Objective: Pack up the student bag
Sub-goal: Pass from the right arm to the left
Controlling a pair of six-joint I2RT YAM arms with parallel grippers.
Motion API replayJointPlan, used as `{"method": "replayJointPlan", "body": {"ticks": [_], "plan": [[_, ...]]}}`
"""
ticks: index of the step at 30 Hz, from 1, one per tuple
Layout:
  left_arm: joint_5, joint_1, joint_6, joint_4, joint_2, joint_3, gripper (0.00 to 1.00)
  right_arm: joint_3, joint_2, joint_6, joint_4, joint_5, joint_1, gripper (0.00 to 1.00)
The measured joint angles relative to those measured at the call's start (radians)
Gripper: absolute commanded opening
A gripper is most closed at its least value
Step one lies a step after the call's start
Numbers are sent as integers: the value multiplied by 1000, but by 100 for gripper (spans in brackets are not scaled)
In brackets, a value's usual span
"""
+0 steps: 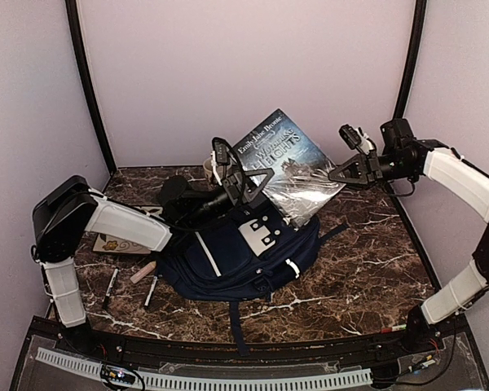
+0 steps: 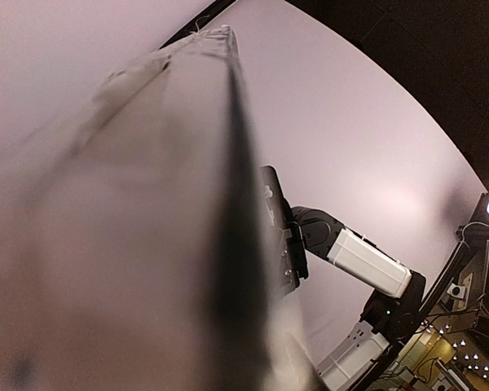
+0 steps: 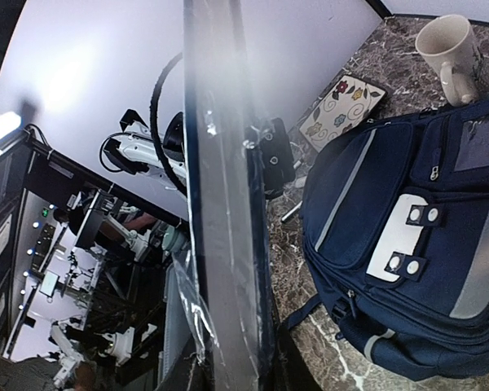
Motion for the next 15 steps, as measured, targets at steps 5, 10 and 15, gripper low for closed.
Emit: {"method": "replayJointPlan", "body": {"ticks": [5, 10, 15], "plan": [[25, 22, -34, -122, -95, -48, 0, 113, 101, -40, -217, -17, 37, 0], [3, 27, -83, -151, -156, -123, 0, 191, 187, -81, -381, -33, 64, 0], [0, 34, -109, -121, -161, -162, 0, 132, 167, -77, -340, -34, 54, 0]]}}
